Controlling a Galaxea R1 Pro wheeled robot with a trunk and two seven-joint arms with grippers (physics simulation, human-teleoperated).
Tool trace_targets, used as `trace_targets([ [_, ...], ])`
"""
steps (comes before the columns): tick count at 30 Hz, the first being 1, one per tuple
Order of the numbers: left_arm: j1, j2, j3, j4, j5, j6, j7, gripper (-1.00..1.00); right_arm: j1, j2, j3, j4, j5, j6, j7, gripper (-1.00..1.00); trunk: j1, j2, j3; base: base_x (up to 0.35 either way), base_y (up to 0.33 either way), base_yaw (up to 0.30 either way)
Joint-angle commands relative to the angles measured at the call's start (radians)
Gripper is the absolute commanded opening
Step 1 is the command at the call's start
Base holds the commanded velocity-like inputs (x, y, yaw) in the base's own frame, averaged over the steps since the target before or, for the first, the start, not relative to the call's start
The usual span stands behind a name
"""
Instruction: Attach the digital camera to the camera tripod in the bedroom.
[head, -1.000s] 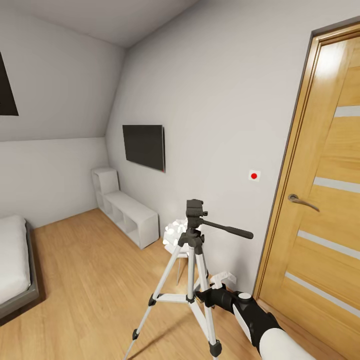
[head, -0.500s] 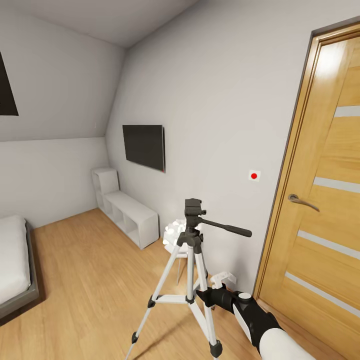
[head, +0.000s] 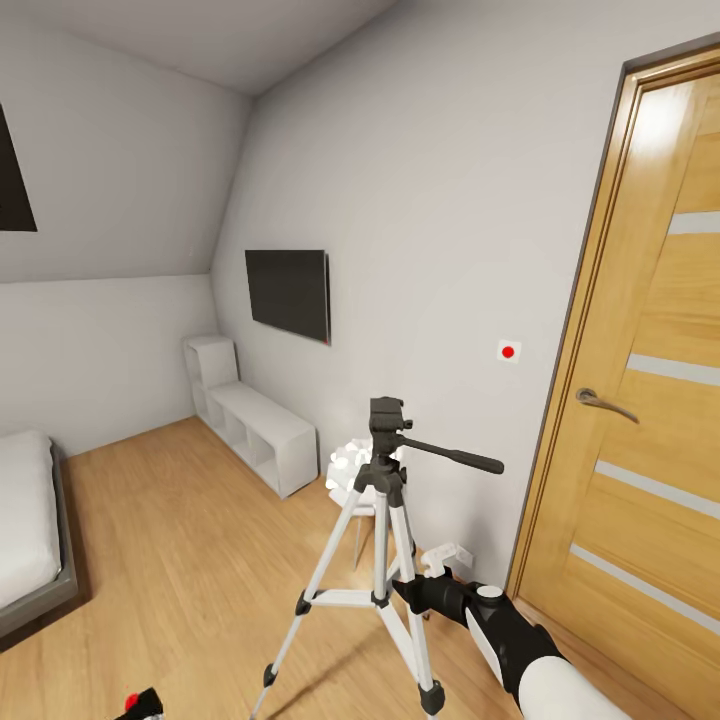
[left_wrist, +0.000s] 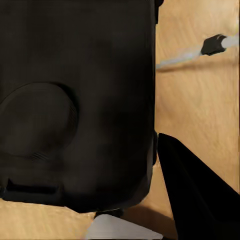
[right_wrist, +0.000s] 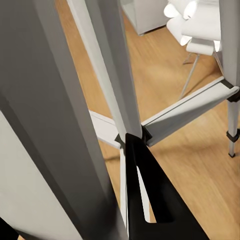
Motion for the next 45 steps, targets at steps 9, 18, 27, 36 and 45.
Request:
trace_targets([
  [9, -0.057, 0.165, 0.014, -0.485, 0.013, 0.508, 0.106, -1.00, 0.000, 0.001, -0.010, -0.002, 0.009, 0.004, -0.003, -1.00, 0.000, -0.001, -0.001, 0.000, 0.000, 0.000],
  [18, -0.455, 0.096, 0.045, -0.510, 0.025, 0.686, 0.356, -1.00, 0.000, -0.001, -0.010, -0.002, 0.009, 0.004, -0.005, -1.00, 0.000, -0.001, -0.001, 0.000, 0.000, 0.000],
  [27, -0.881, -0.021, 0.047, -0.343, 0.016, 0.754, 0.394, -1.00, 0.000, -0.002, -0.010, -0.002, 0.009, 0.004, -0.008, -1.00, 0.000, -0.001, -0.001, 0.000, 0.000, 0.000],
  [36, -1.239, -0.232, 0.047, -0.293, -0.010, 0.864, 0.461, -1.00, 0.000, 0.000, -0.008, 0.000, 0.009, 0.004, -0.010, -1.00, 0.000, -0.001, -0.001, 0.000, 0.000, 0.000],
  [45, -1.430, -0.367, 0.049, -0.274, -0.034, 0.943, 0.529, -1.00, 0.000, 0.003, -0.007, 0.009, 0.010, 0.004, -0.018, -1.00, 0.000, -0.001, -0.001, 0.000, 0.000, 0.000],
])
